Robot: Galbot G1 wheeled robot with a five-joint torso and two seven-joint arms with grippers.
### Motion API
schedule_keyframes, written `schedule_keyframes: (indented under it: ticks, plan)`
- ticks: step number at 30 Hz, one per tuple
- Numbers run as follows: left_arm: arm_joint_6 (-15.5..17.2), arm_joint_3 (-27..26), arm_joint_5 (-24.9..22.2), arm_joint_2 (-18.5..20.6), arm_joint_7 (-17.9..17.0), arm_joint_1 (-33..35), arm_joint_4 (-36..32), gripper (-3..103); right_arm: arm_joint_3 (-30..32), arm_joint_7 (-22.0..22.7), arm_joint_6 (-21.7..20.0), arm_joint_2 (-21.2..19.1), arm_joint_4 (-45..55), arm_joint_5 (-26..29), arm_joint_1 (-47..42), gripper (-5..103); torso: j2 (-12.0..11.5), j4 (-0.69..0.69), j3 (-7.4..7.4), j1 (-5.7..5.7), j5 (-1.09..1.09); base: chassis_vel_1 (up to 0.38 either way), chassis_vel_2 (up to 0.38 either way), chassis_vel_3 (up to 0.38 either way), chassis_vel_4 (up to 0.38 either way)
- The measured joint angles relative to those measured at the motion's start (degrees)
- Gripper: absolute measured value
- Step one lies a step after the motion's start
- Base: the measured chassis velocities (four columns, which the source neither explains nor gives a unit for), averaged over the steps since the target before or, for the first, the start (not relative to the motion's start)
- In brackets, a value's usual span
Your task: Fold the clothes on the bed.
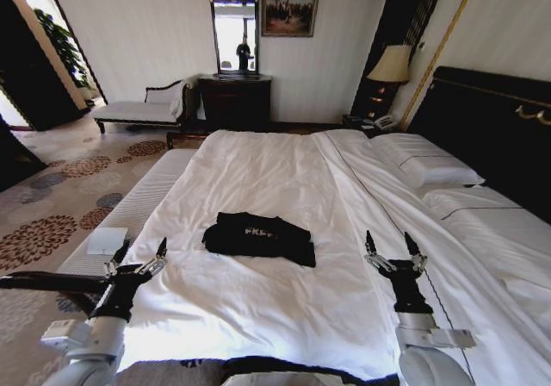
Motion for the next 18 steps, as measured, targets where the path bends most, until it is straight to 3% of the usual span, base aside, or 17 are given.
schedule_keyframes:
  ticks: [4, 7, 9, 11, 13, 17, 18]
  plan:
    - [0.5, 0.6, 1.4, 0.2, -0.1, -0.2, 2.0, 100, -0.2, 0.2, 0.3, -0.2, -0.8, 0.0, 0.4, 100, 0.0, 0.00, 0.00, 0.00, -0.01, 0.000, 0.000, 0.000, 0.000]
    - [1.3, 2.1, 2.8, 0.4, -0.6, -0.7, 5.4, 100, -0.6, 4.5, 0.1, -0.8, -2.2, 0.2, 1.7, 100, 0.0, 0.00, 0.00, 0.00, -0.02, 0.000, 0.000, 0.000, 0.000]
    - [3.3, 3.5, 1.7, 1.2, -1.6, -1.7, 7.5, 100, -1.6, 9.8, -2.3, -3.0, -2.7, 4.2, 2.8, 100, 0.0, 0.01, 0.00, 0.00, -0.02, 0.000, 0.000, 0.000, 0.000]
    - [3.9, 3.8, 1.1, 1.6, -1.9, -2.1, 7.7, 100, -1.9, 10.8, -2.9, -3.7, -2.8, 5.4, 3.1, 100, 0.0, 0.00, 0.00, 0.00, -0.01, 0.000, 0.000, 0.000, 0.000]
    - [6.8, 5.0, -1.2, 4.1, -4.1, -5.2, 8.8, 100, -3.7, 14.1, -4.7, -7.9, -3.9, 10.5, 4.7, 100, 0.0, 0.01, 0.00, 0.00, 0.00, 0.000, 0.000, 0.000, 0.000]
    - [9.9, 6.9, -4.2, 7.3, -6.9, -9.0, 9.5, 100, -5.4, 17.0, -5.5, -12.4, -5.3, 14.3, 6.6, 100, 0.0, -0.01, 0.00, 0.00, 0.00, 0.000, 0.000, 0.000, 0.000]
    - [12.0, 8.3, -7.3, 9.0, -10.0, -12.4, 9.8, 100, -6.8, 18.7, -6.6, -16.1, -5.7, 18.4, 7.8, 100, 0.0, -0.01, 0.01, 0.00, -0.01, 0.000, 0.000, 0.000, 0.000]
